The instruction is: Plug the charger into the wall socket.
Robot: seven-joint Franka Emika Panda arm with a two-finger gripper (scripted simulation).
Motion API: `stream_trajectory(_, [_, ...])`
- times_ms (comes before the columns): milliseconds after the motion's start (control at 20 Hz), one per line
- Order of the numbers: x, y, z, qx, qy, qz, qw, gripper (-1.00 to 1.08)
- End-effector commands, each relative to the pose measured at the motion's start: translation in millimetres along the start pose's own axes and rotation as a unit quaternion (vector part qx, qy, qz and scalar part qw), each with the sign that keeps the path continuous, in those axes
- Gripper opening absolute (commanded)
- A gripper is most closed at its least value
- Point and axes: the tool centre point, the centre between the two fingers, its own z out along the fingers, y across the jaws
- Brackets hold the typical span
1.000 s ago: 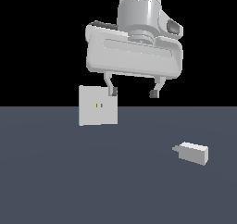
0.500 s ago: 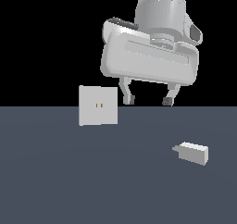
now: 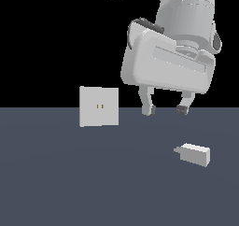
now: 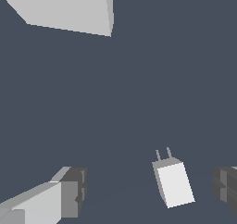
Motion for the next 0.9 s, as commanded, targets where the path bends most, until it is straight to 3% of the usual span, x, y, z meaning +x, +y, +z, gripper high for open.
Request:
stream_trajectory(0, [-5.6,5.2,3.1,0.002,0.006,-0.016,0.9999,1.00])
stream_trajectory(850, [-31.2,37.4,22.3,0.013,0.036,-0.102,0.9941,1.00])
